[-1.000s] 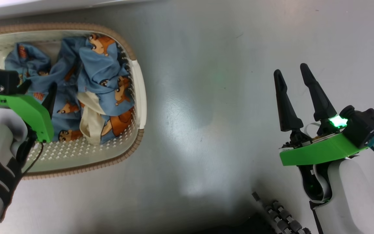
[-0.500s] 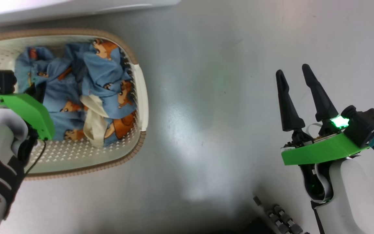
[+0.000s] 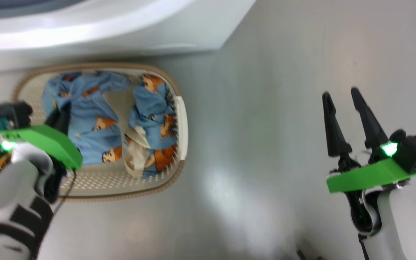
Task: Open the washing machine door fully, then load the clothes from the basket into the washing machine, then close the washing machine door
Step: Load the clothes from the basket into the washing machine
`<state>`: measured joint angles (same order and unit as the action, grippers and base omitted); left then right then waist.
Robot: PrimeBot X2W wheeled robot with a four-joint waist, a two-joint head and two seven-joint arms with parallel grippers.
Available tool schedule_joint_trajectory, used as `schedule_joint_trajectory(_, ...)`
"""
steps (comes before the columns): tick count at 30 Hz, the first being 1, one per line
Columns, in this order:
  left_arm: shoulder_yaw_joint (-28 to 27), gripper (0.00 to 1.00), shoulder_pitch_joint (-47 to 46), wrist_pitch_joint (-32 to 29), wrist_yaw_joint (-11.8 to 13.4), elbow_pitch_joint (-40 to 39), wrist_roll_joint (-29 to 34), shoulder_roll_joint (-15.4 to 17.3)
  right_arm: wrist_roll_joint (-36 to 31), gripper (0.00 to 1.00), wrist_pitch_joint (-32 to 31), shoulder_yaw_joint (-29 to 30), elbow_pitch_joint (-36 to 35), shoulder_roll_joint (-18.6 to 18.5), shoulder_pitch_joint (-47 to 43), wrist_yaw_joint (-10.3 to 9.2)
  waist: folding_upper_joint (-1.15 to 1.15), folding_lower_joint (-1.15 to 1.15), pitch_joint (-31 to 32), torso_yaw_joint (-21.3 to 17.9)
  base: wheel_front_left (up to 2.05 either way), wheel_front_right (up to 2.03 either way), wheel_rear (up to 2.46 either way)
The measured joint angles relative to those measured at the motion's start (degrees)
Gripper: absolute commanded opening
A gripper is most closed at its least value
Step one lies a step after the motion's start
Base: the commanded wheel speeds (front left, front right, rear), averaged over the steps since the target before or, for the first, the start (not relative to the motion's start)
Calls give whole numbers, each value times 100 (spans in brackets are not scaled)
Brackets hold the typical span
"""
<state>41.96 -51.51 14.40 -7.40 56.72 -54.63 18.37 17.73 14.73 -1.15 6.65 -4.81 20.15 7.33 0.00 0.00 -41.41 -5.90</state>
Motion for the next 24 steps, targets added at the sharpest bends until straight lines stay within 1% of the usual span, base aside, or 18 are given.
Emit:
schedule_joint_trajectory(5, -928, 0, 761, 0, 0, -552, 872, -191, 7, 100, 0, 2, 132, -102, -309, 0, 0, 0, 508, 121, 0, 0, 0)
schedule_joint_trajectory(10, -1650, 0, 1521, 0, 0, -1081, 1604, -391, 56, 100, 0, 5, 243, -177, -633, 0, 0, 0, 1047, 227, 0, 0, 0)
schedule_joint_trajectory(18, -2520, 0, 2575, 0, 0, -2083, 2496, -603, 144, 100, 0, 40, 370, -297, -1154, 0, 0, 0, 1876, 366, 0, 0, 0)
schedule_joint_trajectory(24, -3030, 0, 3225, 1, 0, -2940, 2955, -726, 245, 100, 0, 103, 401, -393, -1504, 0, 0, 0, 2410, 446, 0, 0, 0)
